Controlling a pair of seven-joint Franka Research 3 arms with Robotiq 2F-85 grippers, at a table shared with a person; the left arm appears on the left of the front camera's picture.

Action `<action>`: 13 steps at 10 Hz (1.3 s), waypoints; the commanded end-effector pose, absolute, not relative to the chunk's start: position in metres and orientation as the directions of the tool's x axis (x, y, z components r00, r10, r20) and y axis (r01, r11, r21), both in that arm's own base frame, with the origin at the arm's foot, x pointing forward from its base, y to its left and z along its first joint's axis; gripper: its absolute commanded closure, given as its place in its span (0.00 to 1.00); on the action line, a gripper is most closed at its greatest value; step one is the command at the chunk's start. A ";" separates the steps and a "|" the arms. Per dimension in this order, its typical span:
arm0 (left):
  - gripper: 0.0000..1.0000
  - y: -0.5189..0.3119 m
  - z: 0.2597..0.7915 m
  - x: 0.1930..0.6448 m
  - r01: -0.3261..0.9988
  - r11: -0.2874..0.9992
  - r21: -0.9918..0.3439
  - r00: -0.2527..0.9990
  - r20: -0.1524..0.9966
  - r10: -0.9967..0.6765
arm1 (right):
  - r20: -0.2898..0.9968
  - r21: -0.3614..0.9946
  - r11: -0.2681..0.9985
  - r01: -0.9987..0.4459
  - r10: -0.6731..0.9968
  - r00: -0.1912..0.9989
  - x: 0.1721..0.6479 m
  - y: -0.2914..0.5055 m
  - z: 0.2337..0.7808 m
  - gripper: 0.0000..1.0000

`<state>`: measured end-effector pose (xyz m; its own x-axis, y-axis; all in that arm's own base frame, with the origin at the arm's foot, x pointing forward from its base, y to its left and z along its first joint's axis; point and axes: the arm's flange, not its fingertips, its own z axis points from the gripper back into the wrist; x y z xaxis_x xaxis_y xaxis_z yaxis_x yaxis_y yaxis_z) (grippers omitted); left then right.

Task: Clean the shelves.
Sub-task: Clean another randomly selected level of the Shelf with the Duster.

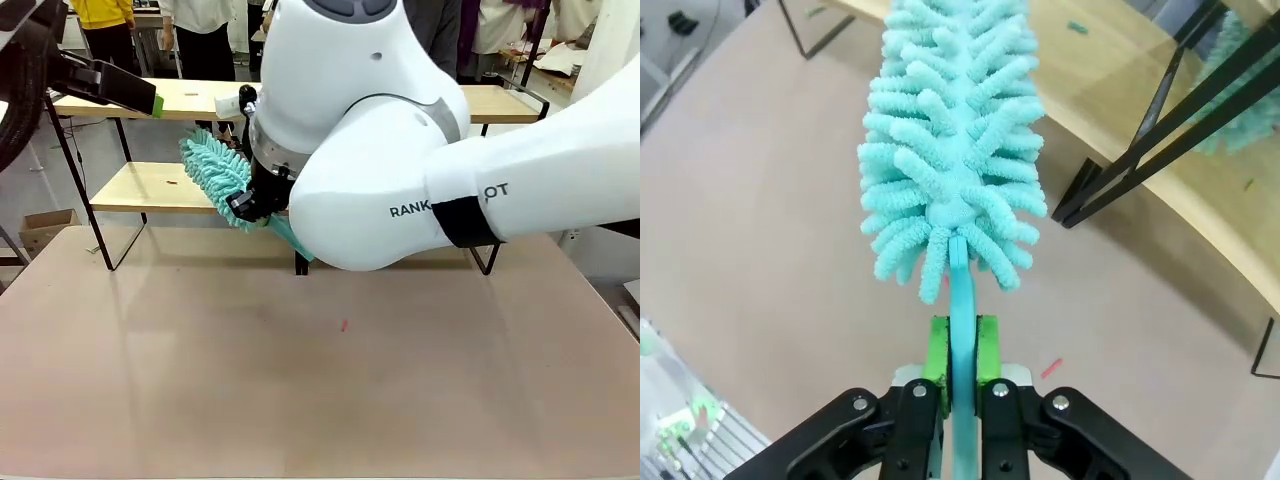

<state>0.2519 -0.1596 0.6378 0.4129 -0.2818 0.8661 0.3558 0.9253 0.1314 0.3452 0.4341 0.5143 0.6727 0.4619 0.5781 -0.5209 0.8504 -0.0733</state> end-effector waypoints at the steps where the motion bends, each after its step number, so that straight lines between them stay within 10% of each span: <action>1: 0.00 -0.159 0.639 0.251 0.347 0.928 0.138 0.413 0.866 -0.283 | 0.579 -0.075 0.891 -0.448 0.405 0.708 0.352 0.459 0.512 0.88; 6: 0.00 -0.159 0.639 0.251 0.347 0.928 0.138 0.413 0.866 -0.283 | 0.513 0.056 0.658 -0.751 0.626 0.587 0.314 0.469 0.504 0.88; 13: 0.00 -0.159 0.639 0.251 0.347 0.928 0.138 0.413 0.866 -0.283 | 0.571 0.065 0.746 -0.662 0.517 0.638 0.302 0.423 0.512 0.88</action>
